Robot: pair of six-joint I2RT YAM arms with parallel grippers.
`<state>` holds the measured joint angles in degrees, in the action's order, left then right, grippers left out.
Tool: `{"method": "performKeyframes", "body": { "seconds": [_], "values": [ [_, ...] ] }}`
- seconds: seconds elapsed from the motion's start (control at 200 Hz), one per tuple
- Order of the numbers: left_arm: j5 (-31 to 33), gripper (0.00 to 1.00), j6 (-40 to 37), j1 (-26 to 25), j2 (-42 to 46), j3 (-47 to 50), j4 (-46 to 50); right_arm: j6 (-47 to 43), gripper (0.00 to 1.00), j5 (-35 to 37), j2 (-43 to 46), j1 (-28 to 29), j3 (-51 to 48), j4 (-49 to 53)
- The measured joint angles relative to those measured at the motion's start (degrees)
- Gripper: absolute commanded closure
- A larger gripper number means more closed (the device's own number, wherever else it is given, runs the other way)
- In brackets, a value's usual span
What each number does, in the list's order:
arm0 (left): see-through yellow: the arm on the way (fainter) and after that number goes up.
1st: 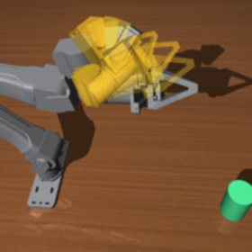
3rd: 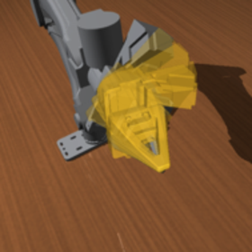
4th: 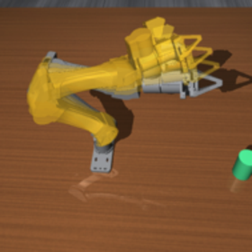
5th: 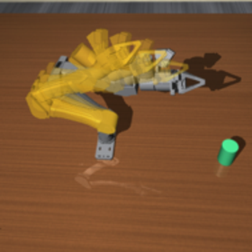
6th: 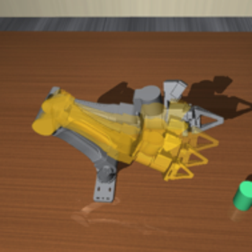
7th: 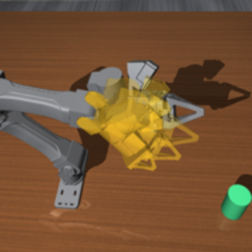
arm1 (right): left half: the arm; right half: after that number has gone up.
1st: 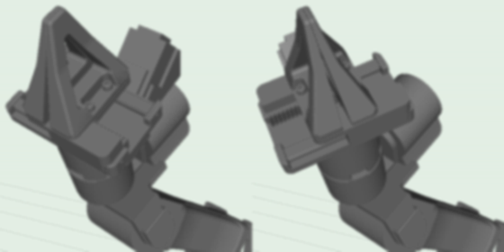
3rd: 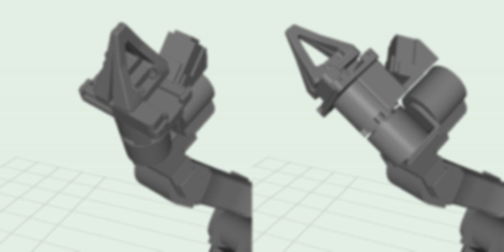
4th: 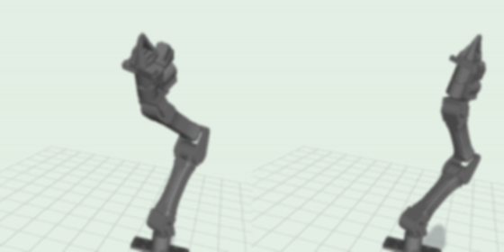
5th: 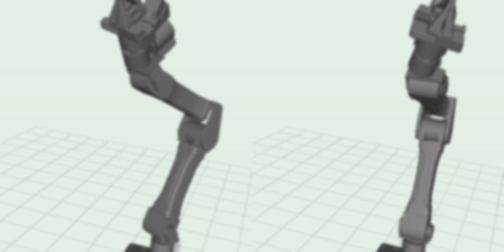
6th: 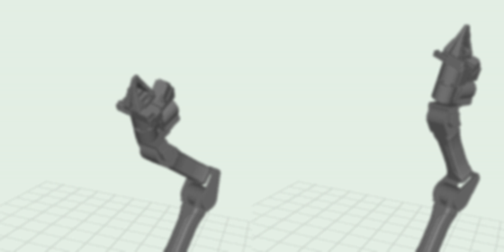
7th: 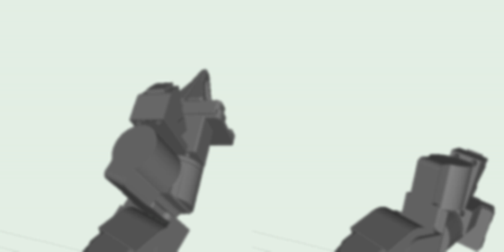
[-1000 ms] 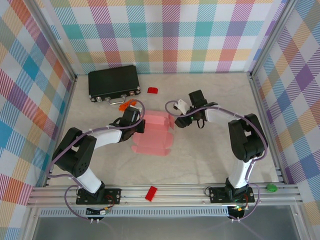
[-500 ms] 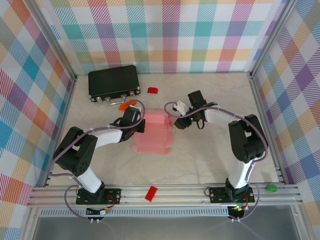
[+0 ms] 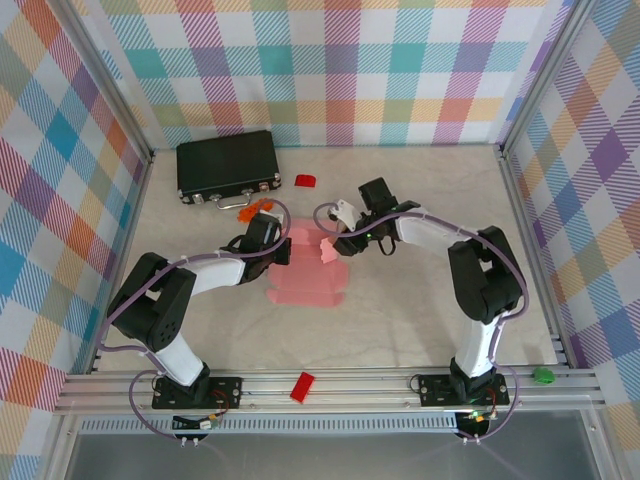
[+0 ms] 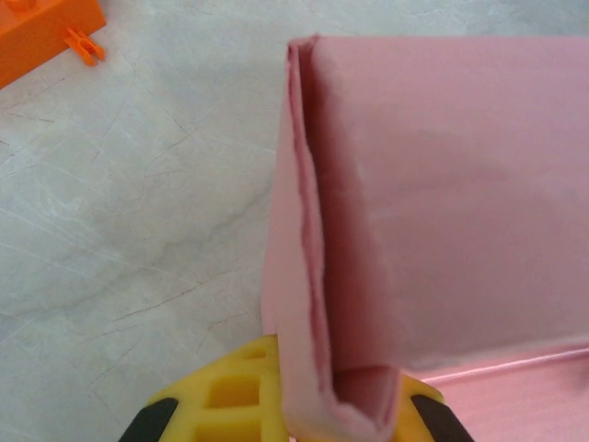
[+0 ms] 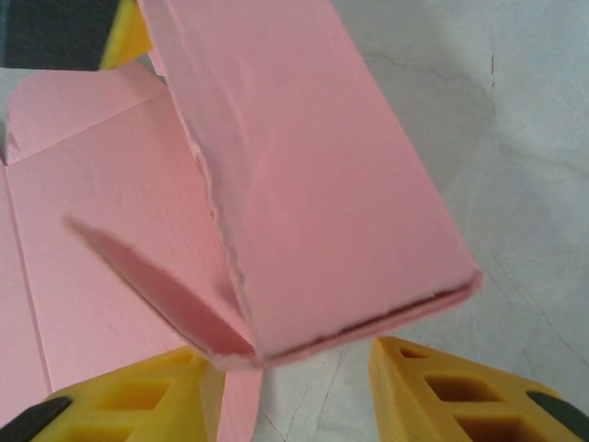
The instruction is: Fold the paper box
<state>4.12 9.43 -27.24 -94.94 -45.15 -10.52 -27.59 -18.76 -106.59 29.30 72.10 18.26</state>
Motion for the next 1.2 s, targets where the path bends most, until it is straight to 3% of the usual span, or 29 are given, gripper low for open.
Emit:
{"method": "performKeyframes", "body": {
  "seconds": [0.615,1.2],
  "values": [
    [-2.1,1.00,1.9,0.0,1.6,0.0,3.3,12.1,0.62,7.3,-1.6,1.3,-5.0,-13.3],
    [-2.8,1.00,6.2,-0.1,2.9,0.1,5.9,18.0,0.82,19.7,-2.5,4.9,-7.6,-23.5]
  ]
}}
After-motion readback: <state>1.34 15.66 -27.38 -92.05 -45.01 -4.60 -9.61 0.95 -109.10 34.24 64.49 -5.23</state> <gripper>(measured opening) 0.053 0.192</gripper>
